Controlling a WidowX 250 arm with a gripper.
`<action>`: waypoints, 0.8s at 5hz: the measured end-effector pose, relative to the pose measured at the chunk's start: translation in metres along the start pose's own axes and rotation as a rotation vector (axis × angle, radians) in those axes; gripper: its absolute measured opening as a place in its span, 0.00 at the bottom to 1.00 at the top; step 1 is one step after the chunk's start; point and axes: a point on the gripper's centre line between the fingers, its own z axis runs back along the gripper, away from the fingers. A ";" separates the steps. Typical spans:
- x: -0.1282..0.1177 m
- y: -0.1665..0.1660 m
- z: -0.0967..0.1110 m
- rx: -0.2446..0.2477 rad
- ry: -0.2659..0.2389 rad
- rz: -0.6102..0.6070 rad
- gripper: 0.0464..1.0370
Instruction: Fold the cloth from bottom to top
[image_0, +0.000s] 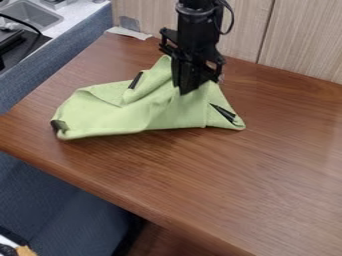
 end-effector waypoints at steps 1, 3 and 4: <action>0.013 0.026 -0.018 -0.010 0.053 0.063 0.03; 0.014 0.068 -0.053 -0.004 0.142 0.165 0.03; 0.013 0.073 -0.059 0.022 0.160 0.181 0.04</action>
